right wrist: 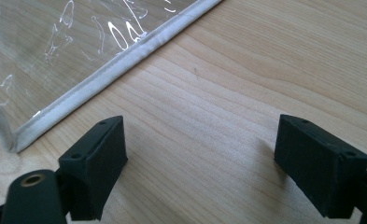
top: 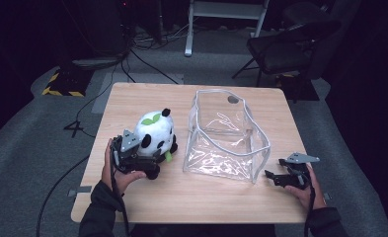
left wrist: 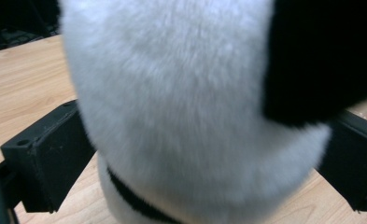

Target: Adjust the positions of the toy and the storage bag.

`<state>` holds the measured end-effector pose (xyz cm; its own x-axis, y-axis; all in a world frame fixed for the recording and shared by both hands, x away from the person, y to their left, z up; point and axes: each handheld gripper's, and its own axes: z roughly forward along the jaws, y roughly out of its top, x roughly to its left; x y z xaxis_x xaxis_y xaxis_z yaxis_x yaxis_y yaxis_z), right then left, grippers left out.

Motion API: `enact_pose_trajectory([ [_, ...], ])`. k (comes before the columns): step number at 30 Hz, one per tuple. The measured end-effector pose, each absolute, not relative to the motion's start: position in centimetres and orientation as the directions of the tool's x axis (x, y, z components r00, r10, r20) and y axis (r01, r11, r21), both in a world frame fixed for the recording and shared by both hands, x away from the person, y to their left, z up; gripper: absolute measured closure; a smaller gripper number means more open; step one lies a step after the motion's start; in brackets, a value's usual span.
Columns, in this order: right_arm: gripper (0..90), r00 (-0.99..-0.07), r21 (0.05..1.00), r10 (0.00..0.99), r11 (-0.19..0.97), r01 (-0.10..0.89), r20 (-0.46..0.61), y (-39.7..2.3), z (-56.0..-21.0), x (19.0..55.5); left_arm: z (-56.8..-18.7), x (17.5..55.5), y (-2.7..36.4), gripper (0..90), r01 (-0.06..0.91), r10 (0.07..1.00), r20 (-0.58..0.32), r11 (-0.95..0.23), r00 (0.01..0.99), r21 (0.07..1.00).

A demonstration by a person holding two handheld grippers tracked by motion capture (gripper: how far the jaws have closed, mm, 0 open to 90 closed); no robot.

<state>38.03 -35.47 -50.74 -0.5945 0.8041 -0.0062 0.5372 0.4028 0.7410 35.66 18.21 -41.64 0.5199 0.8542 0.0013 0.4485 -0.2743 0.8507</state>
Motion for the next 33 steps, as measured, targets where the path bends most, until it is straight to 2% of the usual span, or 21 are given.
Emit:
enact_pose_trajectory([
  [10, 16.8, -0.596, 0.741, 0.803, 0.403, 0.537, -0.006, -35.5, -50.7, 38.0, -42.2, 36.6, 17.8, 0.5, 0.439, 0.840, -0.008, -0.276, 0.543, 0.855],
  [18, 16.8, -0.597, 0.741, 0.802, 0.404, 0.536, -0.006, -35.5, -50.7, 38.0, -42.3, 36.4, 17.6, 18.3, 0.411, 0.833, 0.057, -0.330, 0.551, 0.850],
  [22, 16.7, -0.598, 0.742, 0.802, 0.405, 0.535, -0.007, -35.5, -50.7, 38.0, -42.6, 36.3, 17.6, 26.8, 0.397, 0.838, 0.061, -0.319, 0.542, 0.861],
  [28, 16.7, -0.597, 0.741, 0.802, 0.404, 0.536, -0.005, -35.5, -50.7, 38.0, -43.1, 36.2, 17.9, 29.7, 0.368, 0.833, 0.072, -0.318, 0.549, 0.873],
  [33, 16.7, -0.599, 0.742, 0.800, 0.406, 0.533, -0.008, -35.5, -50.7, 38.1, -43.1, 36.5, 18.5, 30.0, 0.394, 0.827, 0.030, -0.299, 0.562, 0.869],
])
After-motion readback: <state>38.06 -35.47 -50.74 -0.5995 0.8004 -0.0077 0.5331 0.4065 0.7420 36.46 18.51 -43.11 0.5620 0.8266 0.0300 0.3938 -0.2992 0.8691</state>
